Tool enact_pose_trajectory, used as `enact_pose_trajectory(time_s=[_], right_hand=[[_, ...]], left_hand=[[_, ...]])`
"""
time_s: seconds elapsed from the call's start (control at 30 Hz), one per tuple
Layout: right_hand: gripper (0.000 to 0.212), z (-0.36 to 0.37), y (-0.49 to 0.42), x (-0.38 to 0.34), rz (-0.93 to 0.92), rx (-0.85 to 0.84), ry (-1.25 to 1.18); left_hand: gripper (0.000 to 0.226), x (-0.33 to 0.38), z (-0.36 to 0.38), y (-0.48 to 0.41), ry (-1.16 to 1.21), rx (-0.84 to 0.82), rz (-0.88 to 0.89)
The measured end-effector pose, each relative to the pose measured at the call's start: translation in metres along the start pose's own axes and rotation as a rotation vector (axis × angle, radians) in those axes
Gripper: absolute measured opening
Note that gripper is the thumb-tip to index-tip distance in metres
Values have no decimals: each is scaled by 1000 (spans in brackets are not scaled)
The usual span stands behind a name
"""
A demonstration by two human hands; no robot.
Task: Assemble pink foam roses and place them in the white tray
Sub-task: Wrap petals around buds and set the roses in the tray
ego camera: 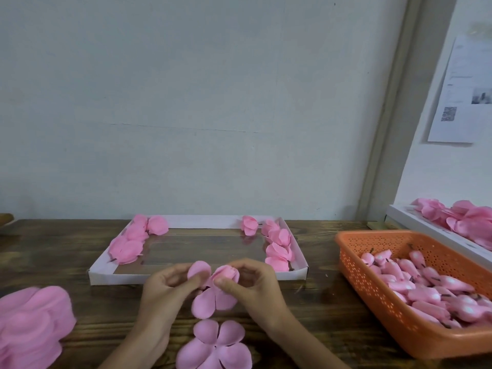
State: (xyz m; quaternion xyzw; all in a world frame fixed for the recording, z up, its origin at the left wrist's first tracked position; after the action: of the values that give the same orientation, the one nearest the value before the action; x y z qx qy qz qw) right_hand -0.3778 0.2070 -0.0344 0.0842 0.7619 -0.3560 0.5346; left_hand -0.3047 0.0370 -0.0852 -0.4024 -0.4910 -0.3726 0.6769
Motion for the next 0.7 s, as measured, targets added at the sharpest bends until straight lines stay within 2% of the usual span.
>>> enact_pose_trajectory(time_s=[0.13, 0.5, 0.6, 0.7], right_hand=[[8, 9, 2, -4, -2, -27, 54], [23, 3, 6, -4, 16, 82, 113], [21, 2, 5, -5, 6, 81, 105], [17, -3, 7, -2, 23, 122, 135]], left_hand=[[11, 15, 9, 5, -101, -31, 78], [11, 48, 31, 12, -292, -141, 367], [11, 51, 34, 13, -295, -159, 370], [8, 54, 45, 17, -298, -245, 357]])
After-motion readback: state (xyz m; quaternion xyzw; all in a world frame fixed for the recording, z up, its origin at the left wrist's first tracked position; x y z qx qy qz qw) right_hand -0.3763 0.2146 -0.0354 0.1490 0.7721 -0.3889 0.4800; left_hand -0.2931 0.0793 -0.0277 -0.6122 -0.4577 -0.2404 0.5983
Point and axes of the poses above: each hand's wrist, its own y-axis away from the middle knuckle, its own z-axis out of the palm, x = y × z, the point moved 10 cm from there along -y, towards the middle knuckle, and after that the axes turned 15 degrees about -x, right-handed, at the moved point
